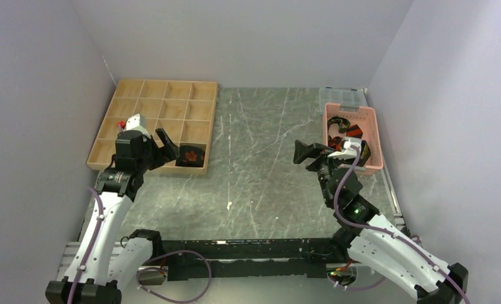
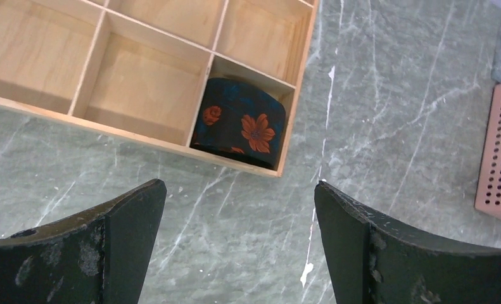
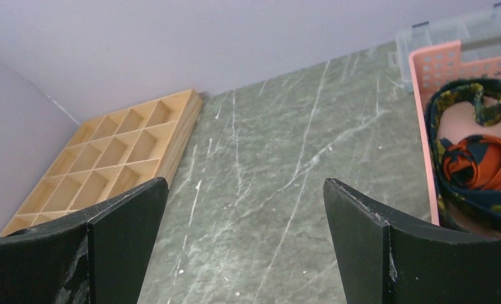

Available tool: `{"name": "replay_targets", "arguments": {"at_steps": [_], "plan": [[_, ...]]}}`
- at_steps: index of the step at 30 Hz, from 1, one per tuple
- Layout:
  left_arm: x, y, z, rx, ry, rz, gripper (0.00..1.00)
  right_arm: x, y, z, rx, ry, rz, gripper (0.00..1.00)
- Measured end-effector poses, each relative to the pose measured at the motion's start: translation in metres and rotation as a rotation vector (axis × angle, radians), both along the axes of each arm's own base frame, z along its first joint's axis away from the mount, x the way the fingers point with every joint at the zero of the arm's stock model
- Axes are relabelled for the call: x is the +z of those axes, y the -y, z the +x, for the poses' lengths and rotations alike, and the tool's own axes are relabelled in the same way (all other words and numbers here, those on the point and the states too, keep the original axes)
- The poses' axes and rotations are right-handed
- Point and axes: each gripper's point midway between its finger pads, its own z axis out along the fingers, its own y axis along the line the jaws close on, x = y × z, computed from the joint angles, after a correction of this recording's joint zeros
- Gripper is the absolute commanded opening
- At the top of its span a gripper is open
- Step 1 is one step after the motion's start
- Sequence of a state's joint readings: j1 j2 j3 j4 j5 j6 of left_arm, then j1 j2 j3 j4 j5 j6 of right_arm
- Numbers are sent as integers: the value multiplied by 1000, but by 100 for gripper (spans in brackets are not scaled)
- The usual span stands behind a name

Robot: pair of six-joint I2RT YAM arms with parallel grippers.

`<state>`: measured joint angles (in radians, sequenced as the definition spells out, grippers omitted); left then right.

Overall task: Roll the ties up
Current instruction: Reset both arms

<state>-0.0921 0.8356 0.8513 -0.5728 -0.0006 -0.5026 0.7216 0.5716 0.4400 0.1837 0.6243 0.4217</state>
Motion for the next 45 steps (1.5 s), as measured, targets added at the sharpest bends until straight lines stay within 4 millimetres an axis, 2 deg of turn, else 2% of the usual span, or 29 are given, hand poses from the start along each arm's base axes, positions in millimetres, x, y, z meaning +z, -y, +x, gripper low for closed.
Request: {"name": "replay_targets", "arguments": {"at_steps": [3,7,9,12,17,19,23,26,27,28,32,33,35,45], "plan": [[1,-6,1,39,6,6,94,13,-6,4,20,14,-38,100],[10,-20,3,131,70,16,94,12,-10,7,36,27,-106,100],[13,-28,8,185,114,15,94,12,-11,11,34,32,-135,100],[5,-30,22,180,162,58,94,13,-13,19,11,42,-173,100],[-46,-18,52,38,131,178,94,5,-5,38,-65,39,-281,100],[-68,-22,58,26,113,226,94,-2,10,48,-118,6,-329,100],[-99,-36,71,37,128,315,94,-10,57,65,-255,-58,-388,100],[-125,-47,75,44,126,371,94,-28,97,73,-367,-117,-411,100],[-138,-51,74,45,116,393,94,-43,111,72,-405,-136,-415,100],[-140,-52,75,51,131,391,94,-57,118,70,-419,-159,-425,100],[-145,-62,79,61,183,428,94,-134,132,52,-411,-277,-497,100],[-148,-64,79,58,184,436,94,-148,135,49,-410,-305,-515,100],[-148,-68,82,55,196,449,94,-164,137,47,-409,-327,-524,100],[-148,-68,113,14,311,463,94,-167,145,71,-431,-238,-512,100]]}}
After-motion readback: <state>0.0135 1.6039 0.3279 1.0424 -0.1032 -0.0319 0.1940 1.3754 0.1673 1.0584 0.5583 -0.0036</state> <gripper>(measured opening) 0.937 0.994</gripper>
